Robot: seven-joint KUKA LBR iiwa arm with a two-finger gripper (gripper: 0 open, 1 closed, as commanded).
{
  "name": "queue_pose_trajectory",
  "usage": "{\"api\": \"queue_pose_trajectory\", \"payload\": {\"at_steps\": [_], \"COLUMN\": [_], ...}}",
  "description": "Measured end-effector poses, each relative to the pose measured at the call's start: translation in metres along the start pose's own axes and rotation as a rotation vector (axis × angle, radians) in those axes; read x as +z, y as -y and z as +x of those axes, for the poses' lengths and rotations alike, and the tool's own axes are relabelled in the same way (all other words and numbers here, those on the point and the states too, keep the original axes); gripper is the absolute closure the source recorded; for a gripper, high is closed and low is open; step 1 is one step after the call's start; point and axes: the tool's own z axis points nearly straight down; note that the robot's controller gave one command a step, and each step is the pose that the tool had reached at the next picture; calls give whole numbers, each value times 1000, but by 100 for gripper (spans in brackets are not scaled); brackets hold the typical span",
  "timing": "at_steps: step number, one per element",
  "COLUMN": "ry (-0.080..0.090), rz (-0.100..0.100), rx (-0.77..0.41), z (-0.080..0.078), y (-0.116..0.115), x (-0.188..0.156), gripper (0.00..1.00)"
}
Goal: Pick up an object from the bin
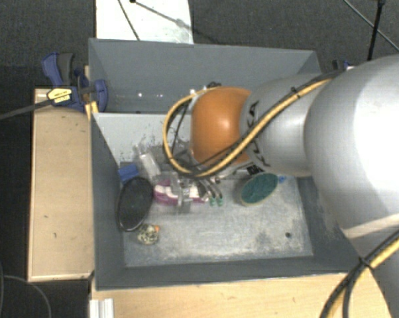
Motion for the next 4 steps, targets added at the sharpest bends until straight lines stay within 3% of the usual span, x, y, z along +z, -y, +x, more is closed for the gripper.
{"api": "queue_pose_trajectory", "payload": {"at_steps": [1,2,3,4], "ry": [-13,-31,-21,-20], "rz": [3,6,5,6], "rx": [17,14,191,193], "z": [-8,11,-7,-8], "y": [1,-12,-73,-72], "x": [-165,-72,-31,-31], "gripper": [100,100,100,0]}}
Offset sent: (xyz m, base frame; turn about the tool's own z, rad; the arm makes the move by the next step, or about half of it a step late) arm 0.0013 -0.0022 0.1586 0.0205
